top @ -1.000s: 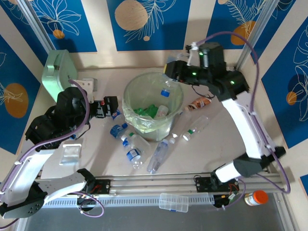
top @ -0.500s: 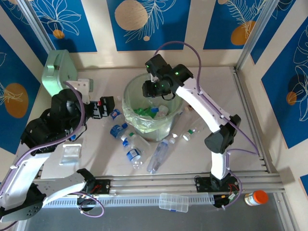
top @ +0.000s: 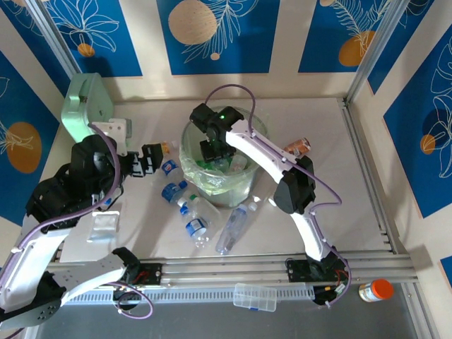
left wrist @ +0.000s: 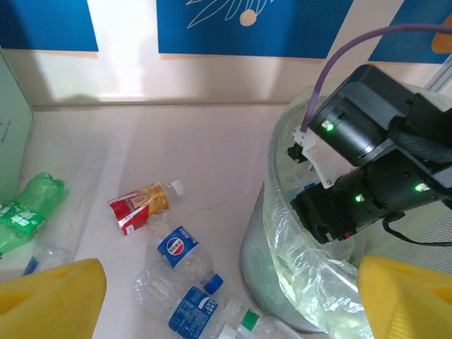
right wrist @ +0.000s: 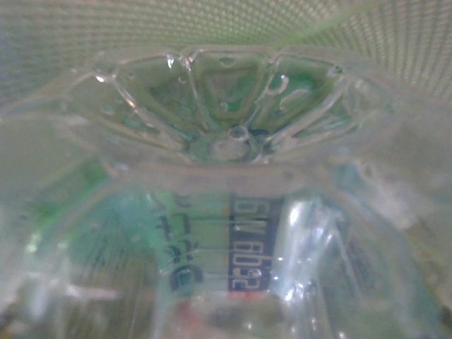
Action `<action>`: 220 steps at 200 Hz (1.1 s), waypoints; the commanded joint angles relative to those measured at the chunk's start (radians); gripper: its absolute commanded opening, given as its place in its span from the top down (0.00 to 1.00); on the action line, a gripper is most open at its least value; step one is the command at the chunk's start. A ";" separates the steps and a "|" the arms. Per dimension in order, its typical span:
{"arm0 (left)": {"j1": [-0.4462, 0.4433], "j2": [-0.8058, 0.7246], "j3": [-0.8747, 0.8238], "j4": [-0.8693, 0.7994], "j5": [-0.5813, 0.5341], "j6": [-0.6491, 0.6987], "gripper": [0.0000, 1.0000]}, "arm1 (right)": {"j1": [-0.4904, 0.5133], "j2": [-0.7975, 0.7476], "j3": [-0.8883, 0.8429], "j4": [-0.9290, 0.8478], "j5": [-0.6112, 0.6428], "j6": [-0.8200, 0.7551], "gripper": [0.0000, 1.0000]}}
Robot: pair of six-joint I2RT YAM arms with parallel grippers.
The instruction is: Put the plastic bottles in the bin
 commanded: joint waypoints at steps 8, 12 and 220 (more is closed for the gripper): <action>0.009 -0.025 -0.003 -0.029 -0.028 0.011 0.09 | -0.002 -0.002 -0.015 -0.029 -0.029 0.014 0.53; 0.008 -0.025 -0.002 -0.030 -0.027 0.011 0.09 | -0.001 -0.003 -0.015 -0.029 -0.029 0.015 0.48; 0.008 0.057 0.020 -0.078 -0.046 -0.034 0.07 | -0.053 -0.861 -0.360 0.225 0.102 0.040 0.32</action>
